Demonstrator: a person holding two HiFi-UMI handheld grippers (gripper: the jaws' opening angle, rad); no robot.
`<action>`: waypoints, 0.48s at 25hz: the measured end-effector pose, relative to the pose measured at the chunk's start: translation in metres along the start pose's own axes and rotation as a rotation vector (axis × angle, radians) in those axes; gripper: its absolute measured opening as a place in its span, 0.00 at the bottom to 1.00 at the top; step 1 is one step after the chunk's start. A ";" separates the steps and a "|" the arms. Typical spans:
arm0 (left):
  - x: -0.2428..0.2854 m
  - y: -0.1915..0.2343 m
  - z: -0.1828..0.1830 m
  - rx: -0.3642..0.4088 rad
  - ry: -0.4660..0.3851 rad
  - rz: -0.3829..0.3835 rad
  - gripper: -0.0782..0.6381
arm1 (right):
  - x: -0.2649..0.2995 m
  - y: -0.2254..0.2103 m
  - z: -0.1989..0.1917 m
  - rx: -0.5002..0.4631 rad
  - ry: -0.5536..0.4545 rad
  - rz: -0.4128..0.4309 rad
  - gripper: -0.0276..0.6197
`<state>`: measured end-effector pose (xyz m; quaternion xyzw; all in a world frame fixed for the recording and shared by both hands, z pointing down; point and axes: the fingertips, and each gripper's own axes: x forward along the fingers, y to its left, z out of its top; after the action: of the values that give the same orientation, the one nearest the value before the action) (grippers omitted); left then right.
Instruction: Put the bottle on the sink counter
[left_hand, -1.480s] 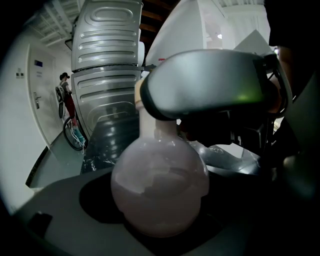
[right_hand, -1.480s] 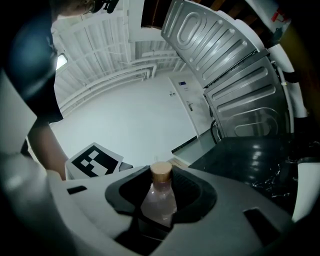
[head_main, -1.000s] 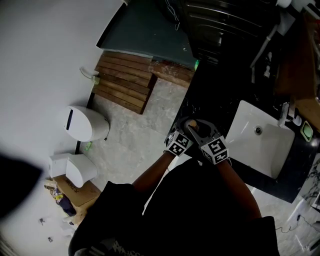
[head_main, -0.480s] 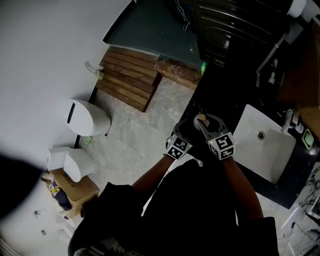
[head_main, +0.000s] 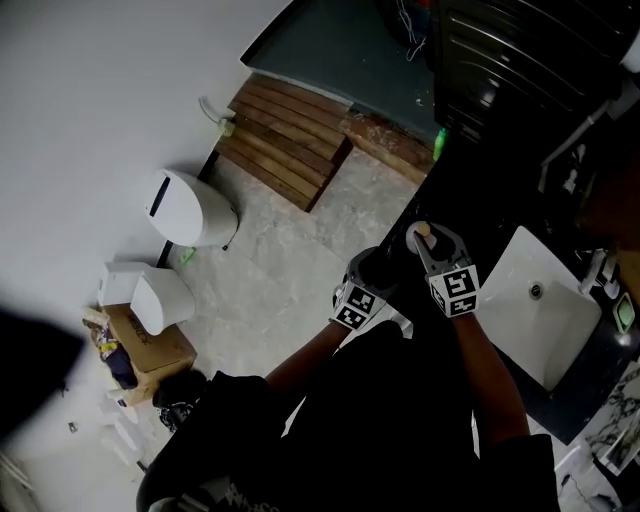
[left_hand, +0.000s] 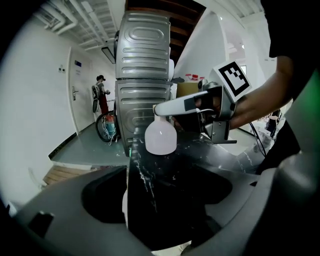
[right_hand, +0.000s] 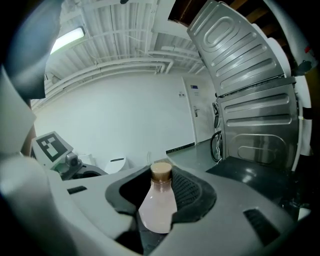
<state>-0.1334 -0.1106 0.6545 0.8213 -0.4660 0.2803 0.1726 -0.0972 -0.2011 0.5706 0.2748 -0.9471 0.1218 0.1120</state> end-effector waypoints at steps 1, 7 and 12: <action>-0.004 0.004 0.001 -0.007 -0.003 0.016 0.66 | 0.003 0.001 0.000 -0.007 -0.001 0.001 0.25; -0.034 0.016 -0.001 -0.040 -0.026 0.070 0.66 | 0.017 0.010 -0.005 -0.079 0.035 -0.011 0.25; -0.043 0.016 -0.025 -0.079 -0.006 0.068 0.66 | 0.019 0.014 -0.008 -0.111 0.042 -0.037 0.25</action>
<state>-0.1723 -0.0767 0.6474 0.7984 -0.5046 0.2652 0.1938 -0.1199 -0.1965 0.5816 0.2832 -0.9446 0.0726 0.1492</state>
